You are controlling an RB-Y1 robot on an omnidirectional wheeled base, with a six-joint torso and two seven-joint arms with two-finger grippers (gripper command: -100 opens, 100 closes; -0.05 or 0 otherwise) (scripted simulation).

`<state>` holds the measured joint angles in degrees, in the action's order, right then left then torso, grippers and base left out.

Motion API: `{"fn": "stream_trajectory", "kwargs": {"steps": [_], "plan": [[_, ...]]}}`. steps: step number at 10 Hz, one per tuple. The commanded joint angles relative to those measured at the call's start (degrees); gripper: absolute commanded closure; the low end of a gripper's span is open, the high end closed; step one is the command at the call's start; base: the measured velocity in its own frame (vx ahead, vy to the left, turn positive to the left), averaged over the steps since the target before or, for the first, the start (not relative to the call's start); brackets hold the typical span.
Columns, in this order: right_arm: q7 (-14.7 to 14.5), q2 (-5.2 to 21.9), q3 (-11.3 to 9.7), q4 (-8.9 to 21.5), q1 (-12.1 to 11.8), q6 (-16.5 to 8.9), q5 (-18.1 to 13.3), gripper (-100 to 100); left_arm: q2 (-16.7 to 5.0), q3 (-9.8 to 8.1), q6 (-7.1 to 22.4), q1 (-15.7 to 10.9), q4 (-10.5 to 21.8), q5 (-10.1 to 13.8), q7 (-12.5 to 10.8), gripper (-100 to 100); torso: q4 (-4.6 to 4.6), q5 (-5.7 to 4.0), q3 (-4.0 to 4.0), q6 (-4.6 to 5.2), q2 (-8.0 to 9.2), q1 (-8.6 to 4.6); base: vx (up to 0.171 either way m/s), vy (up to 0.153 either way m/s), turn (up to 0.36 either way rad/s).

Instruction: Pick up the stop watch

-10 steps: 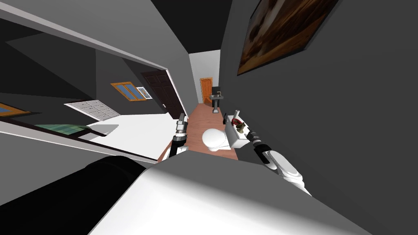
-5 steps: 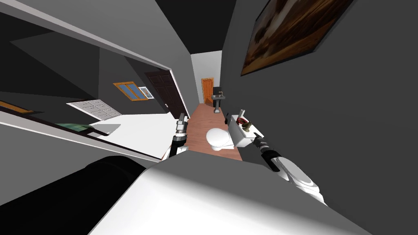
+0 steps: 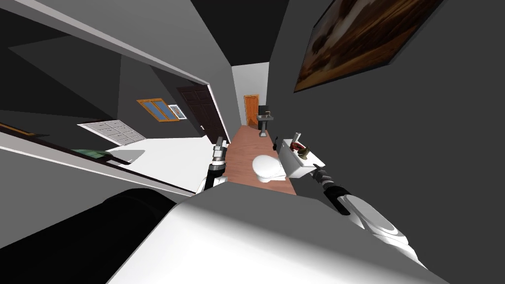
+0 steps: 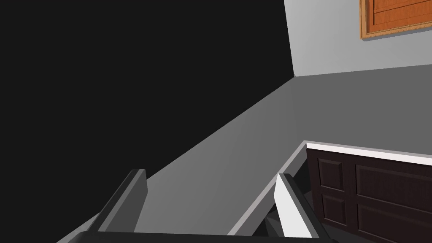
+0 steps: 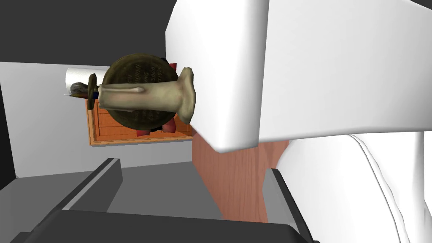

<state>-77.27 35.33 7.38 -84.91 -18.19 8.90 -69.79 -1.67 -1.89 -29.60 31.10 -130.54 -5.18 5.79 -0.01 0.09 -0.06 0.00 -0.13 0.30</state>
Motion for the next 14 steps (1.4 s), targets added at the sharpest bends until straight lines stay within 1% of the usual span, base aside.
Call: {"fn": "stream_trajectory", "kwargs": {"steps": [1,2,4,5,7,10,11,13,14], "plan": [[1.3,1.6,0.5,0.6,-0.8,-0.1,0.6,-100,0.0,0.00,0.0,0.0,0.0,0.0,0.0,0,0.00,0.00,0.00,0.00,0.00,0.00,0.036,0.131,-0.016],[2.1,2.8,0.6,1.0,-0.8,-0.2,1.2,-100,0.0,0.00,0.0,0.0,0.0,0.0,0.0,0,-0.02,0.01,-0.04,0.00,-0.07,0.04,0.069,0.152,-0.044],[4.2,6.5,1.0,1.3,-0.3,-0.6,3.7,-100,0.0,0.00,0.0,0.0,0.0,0.0,0.0,0,-0.07,0.03,-0.19,0.01,-0.33,0.08,0.151,0.122,-0.107],[4.6,7.4,1.0,1.3,-0.2,-0.7,4.4,-100,0.0,0.00,0.0,0.0,0.0,0.0,0.0,0,-0.12,0.00,-0.34,-0.02,-0.60,-0.01,0.167,0.084,-0.072],[5.5,9.1,1.1,1.2,0.2,-0.9,6.0,-100,0.0,-0.01,0.0,0.0,0.0,0.0,0.0,0,-0.11,-0.04,-0.28,-0.01,-0.46,-0.19,0.086,0.054,-0.063],[6.8,11.6,1.0,0.9,1.0,-1.2,8.3,-100,0.0,-0.01,0.0,0.0,0.0,0.0,0.0,0,-0.08,-0.08,-0.20,-0.01,-0.34,-0.37,0.090,0.021,-0.061],[7.5,13.0,0.9,0.7,1.5,-1.4,9.7,-100,0.0,-0.01,0.0,0.0,0.0,0.0,0.0,0,-0.08,-0.09,-0.21,-0.01,-0.35,-0.41,0.141,0.028,-0.088],[8.2,14.5,0.9,0.4,2.1,-1.7,11.2,-100,0.0,-0.01,0.0,0.0,0.0,0.0,0.0,0,-0.12,-0.09,-0.30,-0.02,-0.51,-0.42,0.128,0.002,-0.067],[7.8,13.9,1.0,0.6,1.9,-1.4,10.6,-100,0.0,-0.02,0.0,0.0,0.0,0.0,0.0,0,-0.11,-0.11,-0.28,-0.02,-0.46,-0.51,0.049,-0.008,-0.007]]}}
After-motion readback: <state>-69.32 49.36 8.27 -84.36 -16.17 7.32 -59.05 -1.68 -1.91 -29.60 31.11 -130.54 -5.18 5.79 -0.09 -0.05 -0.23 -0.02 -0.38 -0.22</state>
